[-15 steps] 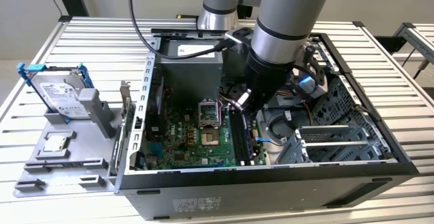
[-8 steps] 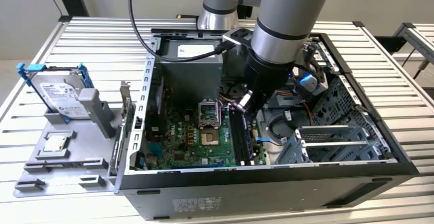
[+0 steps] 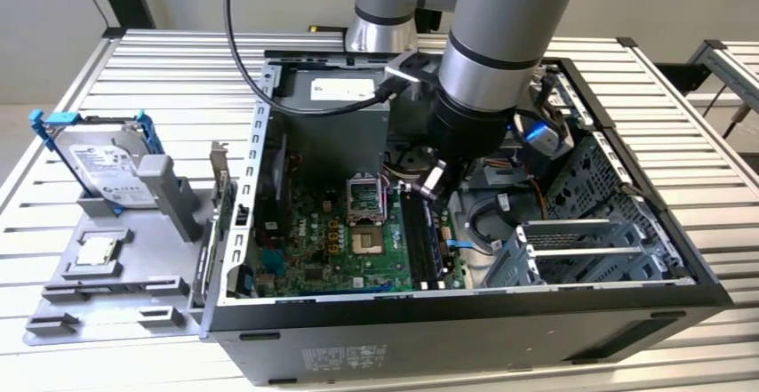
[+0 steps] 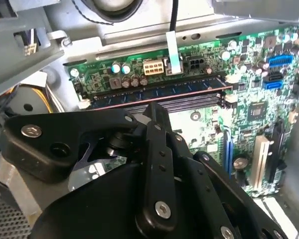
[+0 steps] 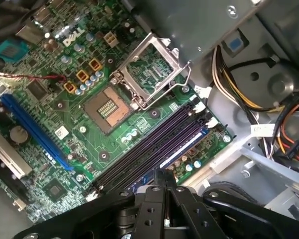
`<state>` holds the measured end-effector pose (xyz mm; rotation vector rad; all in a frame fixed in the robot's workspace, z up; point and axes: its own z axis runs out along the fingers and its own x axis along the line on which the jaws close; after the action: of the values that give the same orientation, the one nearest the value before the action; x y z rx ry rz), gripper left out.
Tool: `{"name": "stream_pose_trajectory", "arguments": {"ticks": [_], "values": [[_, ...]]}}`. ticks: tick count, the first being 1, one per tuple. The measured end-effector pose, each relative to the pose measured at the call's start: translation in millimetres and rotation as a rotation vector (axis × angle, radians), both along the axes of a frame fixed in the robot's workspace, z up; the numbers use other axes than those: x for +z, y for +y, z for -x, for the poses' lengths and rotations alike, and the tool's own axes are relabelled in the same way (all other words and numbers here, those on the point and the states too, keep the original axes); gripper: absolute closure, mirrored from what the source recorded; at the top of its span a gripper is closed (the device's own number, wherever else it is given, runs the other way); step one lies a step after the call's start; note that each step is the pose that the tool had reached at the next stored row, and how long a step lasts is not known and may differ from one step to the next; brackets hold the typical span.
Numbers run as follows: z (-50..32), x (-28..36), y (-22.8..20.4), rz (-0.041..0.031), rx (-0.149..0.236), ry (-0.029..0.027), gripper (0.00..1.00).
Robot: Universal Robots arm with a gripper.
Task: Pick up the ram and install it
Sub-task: 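Press down the ram until it locks into place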
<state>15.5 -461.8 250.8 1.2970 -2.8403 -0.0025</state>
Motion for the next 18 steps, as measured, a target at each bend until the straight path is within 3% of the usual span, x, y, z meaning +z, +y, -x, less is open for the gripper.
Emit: {"name": "stream_pose_trajectory", "arguments": {"ticks": [18], "values": [[0.0, 0.0, 0.0, 0.0028, 0.168, -0.0001, 1.00]]}}
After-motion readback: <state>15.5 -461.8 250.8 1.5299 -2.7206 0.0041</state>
